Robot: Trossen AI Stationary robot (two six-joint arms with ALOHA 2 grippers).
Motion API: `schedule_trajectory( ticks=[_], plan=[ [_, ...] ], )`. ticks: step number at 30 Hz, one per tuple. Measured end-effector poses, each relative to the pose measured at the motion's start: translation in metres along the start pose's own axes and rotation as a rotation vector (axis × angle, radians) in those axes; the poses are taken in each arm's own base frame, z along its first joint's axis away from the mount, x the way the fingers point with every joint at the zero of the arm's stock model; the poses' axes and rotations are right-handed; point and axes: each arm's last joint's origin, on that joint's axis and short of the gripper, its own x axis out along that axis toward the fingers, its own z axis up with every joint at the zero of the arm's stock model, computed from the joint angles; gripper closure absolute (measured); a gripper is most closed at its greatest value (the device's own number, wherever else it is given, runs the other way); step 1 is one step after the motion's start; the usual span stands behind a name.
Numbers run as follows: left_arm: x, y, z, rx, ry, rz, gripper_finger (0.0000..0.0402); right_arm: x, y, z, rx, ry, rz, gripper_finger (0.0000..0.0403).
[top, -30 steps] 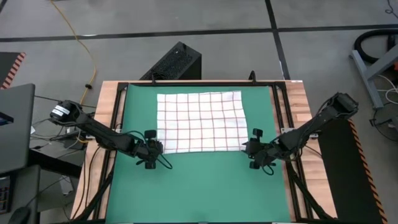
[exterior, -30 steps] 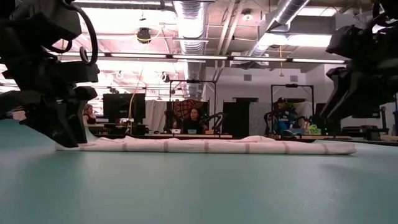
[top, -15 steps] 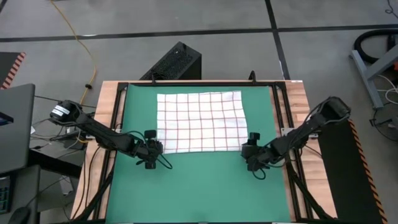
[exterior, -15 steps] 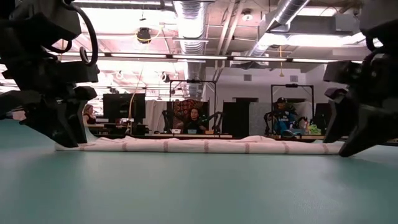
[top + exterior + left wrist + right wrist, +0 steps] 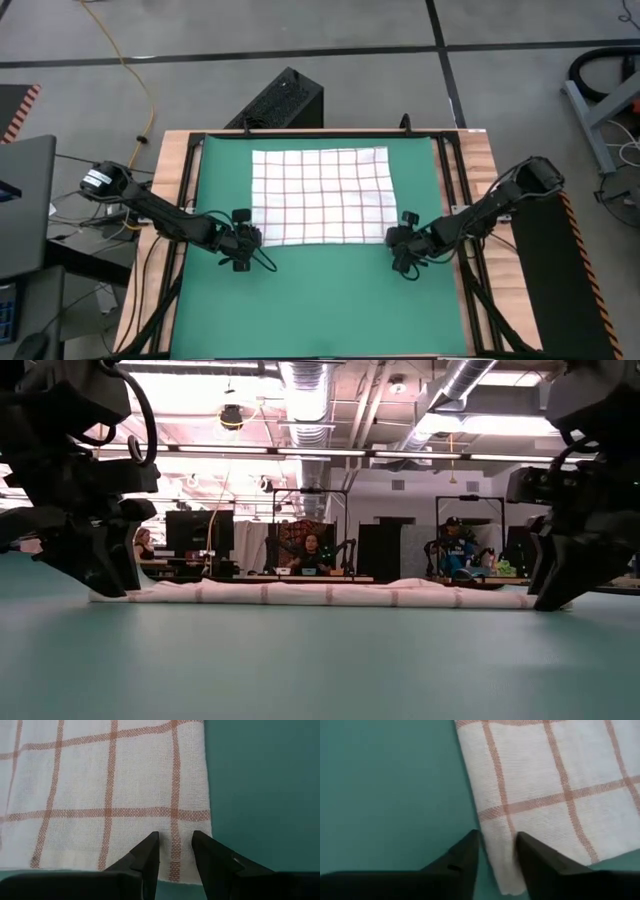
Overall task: Roll towel into tight, uniform cylinder
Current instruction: Fold the white towel
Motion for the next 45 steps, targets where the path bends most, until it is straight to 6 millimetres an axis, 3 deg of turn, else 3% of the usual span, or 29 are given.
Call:
schedule_trajectory(
  ticks=[6,8,16,23,30,45],
  plan=[
    [0.0,0.0,0.001,0.02,-0.002,0.003,0.029,0.0,-0.001,-0.001,0.057,0.005,-0.004,0.0373],
    [-0.003,0.0,0.003,0.047,0.01,0.016,0.029,0.0,-0.001,-0.001,0.059,0.005,-0.003,0.039],
    [-0.037,-0.001,0.038,0.178,-0.017,0.087,0.029,0.0,0.0,0.0,0.066,-0.001,0.01,0.0383],
    [-0.049,-0.003,0.035,0.207,-0.034,0.06,0.0289,0.0,0.0,0.0,0.06,-0.001,0.012,0.0384],
    [-0.033,-0.007,0.026,0.269,-0.08,-0.049,0.0289,0.0,0.001,0.0,0.048,-0.006,0.015,0.0384],
    [-0.022,-0.006,0.015,0.249,-0.067,-0.026,0.0289,0.0,0.001,0.0,0.047,-0.009,0.017,0.0385]
  ],
)
